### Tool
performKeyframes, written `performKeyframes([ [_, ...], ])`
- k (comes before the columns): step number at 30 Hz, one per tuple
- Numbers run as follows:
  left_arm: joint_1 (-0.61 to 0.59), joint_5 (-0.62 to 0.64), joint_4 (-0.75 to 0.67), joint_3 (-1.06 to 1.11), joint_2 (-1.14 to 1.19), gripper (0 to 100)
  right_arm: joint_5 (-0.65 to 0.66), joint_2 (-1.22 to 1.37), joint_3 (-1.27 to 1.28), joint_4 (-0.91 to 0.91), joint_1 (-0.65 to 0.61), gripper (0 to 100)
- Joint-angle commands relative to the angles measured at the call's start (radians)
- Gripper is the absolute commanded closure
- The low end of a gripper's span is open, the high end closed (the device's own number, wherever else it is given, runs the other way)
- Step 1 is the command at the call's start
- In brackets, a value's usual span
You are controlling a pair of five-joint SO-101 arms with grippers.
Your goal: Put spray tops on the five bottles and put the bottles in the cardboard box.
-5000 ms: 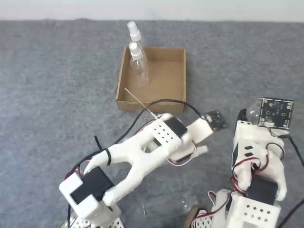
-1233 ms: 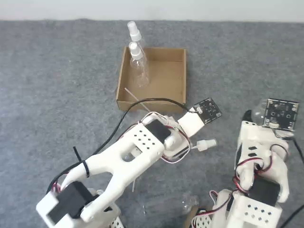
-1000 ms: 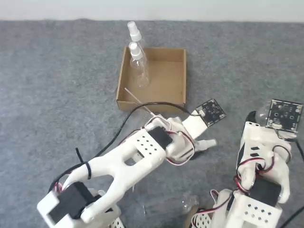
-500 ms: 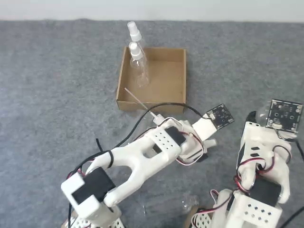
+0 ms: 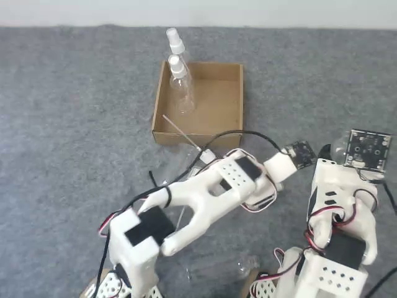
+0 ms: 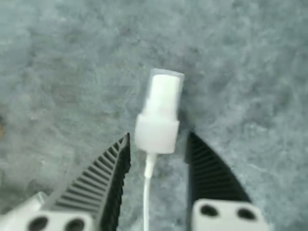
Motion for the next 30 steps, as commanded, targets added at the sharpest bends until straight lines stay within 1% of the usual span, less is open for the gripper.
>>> performKeyframes([
  [1, 0.003, -0.011, 0.086, -0.133, 0.035, 92, 0.020, -0.019, -0.032, -0.025, -0.008, 92.9],
  [7, 0.000, -0.017, 0.146, -0.148, 0.046, 99, 0.017, -0.019, -0.032, -0.025, -0.013, 92.9],
  [14, -0.003, -0.011, 0.239, -0.154, 0.043, 99, 0.017, -0.019, -0.032, -0.025, -0.013, 92.9],
  [21, -0.003, -0.009, 0.302, -0.156, 0.040, 99, 0.015, -0.018, -0.032, -0.025, -0.013, 92.9],
  [26, -0.008, -0.009, 0.364, -0.143, -0.048, 99, 0.015, -0.015, -0.032, -0.025, -0.013, 92.9],
  [30, -0.064, 0.012, 0.374, -0.099, -0.123, 99, 0.015, -0.010, -0.032, -0.025, -0.013, 92.9],
])
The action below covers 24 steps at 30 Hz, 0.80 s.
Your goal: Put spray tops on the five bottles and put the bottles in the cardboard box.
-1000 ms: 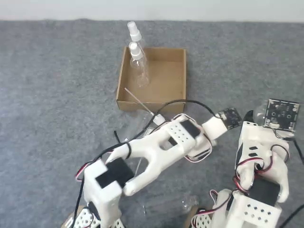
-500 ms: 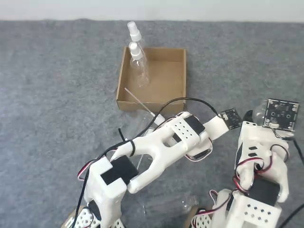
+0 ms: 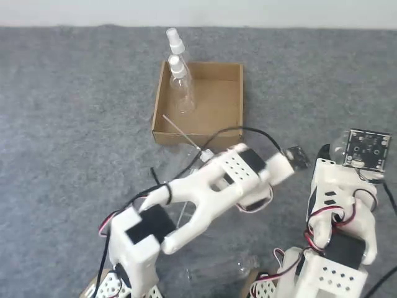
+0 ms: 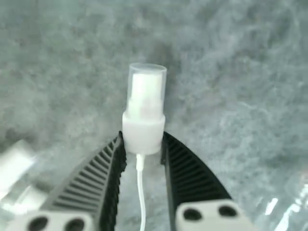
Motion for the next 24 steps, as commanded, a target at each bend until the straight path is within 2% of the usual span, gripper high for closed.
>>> performKeyframes([
  [1, -0.071, 0.025, 0.018, 0.025, -0.150, 99, 0.015, -0.010, -0.032, -0.025, -0.005, 92.9],
  [11, -0.158, 0.031, 0.014, 0.130, -0.284, 99, 0.015, -0.010, -0.032, -0.025, -0.005, 92.9],
  [15, -0.195, 0.086, 0.012, 0.130, -0.287, 99, 0.015, -0.010, -0.032, -0.025, -0.005, 92.9],
  [22, -0.198, 0.100, 0.020, 0.130, -0.287, 98, 0.015, -0.012, -0.032, -0.027, -0.004, 92.9],
  [24, -0.199, 0.117, 0.029, 0.130, -0.287, 95, 0.015, -0.015, -0.032, -0.027, -0.001, 92.9],
])
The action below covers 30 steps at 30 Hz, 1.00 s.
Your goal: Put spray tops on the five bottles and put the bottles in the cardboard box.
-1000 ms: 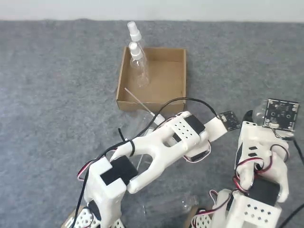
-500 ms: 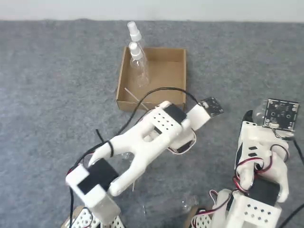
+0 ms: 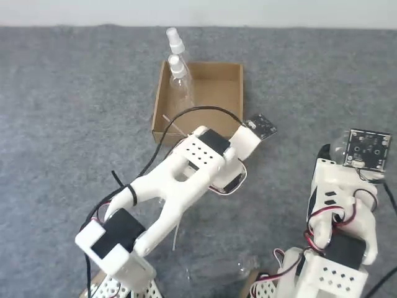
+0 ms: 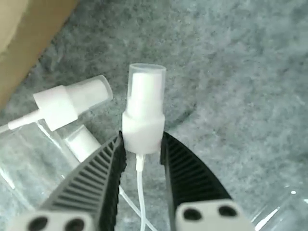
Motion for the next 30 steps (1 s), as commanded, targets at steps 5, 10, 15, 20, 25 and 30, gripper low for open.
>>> performKeyframes([
  [5, -0.006, 0.100, 0.037, -0.012, -0.068, 82, 0.018, -0.015, -0.032, -0.030, 0.001, 92.9],
  [10, -0.006, 0.097, 0.034, -0.013, -0.068, 80, 0.020, -0.012, -0.032, -0.033, 0.001, 92.9],
  [15, -0.006, 0.052, 0.020, -0.018, -0.066, 80, 0.021, -0.013, -0.032, -0.035, 0.001, 92.9],
  [20, -0.006, 0.048, 0.003, -0.073, 0.015, 80, 0.021, -0.013, -0.032, -0.035, 0.001, 92.9],
  [25, -0.006, 0.000, 0.089, -0.248, 0.199, 82, 0.021, -0.015, -0.032, -0.033, 0.001, 92.9],
  [30, -0.006, -0.009, 0.161, -0.403, 0.365, 85, 0.023, -0.015, -0.032, -0.033, 0.001, 92.9],
])
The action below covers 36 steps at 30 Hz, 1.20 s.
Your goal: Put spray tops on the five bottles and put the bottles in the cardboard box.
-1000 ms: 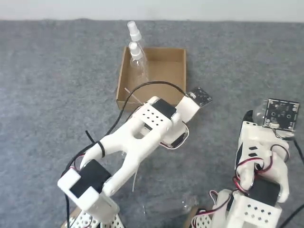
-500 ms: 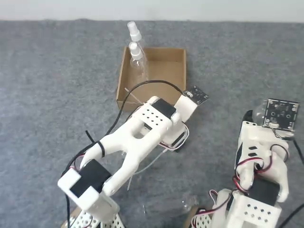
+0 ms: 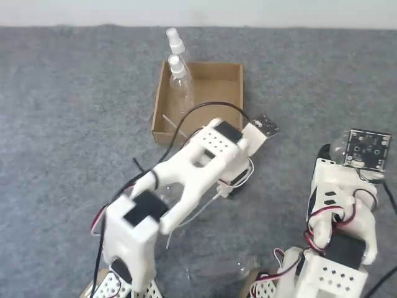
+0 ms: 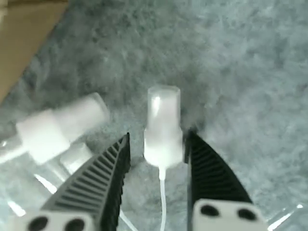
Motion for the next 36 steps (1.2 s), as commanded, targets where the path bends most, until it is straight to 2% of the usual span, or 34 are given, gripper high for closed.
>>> performKeyframes([
  [1, -0.006, -0.011, 0.072, -0.165, 0.089, 85, 0.023, -0.015, -0.032, -0.033, 0.001, 92.9],
  [4, -0.006, -0.009, 0.087, -0.200, 0.135, 86, 0.023, -0.016, -0.032, -0.031, 0.001, 92.9],
  [12, 0.000, -0.011, 0.089, -0.220, 0.152, 98, 0.023, -0.018, -0.032, -0.030, 0.001, 92.9],
  [18, 0.000, -0.009, 0.163, -0.257, 0.135, 99, 0.023, -0.018, -0.032, -0.028, 0.001, 92.9],
  [24, -0.006, -0.011, 0.158, -0.177, -0.021, 99, 0.020, -0.018, -0.032, -0.027, -0.004, 92.9],
  [32, -0.006, -0.011, 0.044, 0.045, -0.275, 99, 0.014, -0.018, -0.032, -0.027, -0.012, 92.9],
  [36, -0.008, -0.009, 0.006, 0.125, -0.376, 99, 0.014, -0.018, -0.020, -0.025, -0.084, 92.9],
])
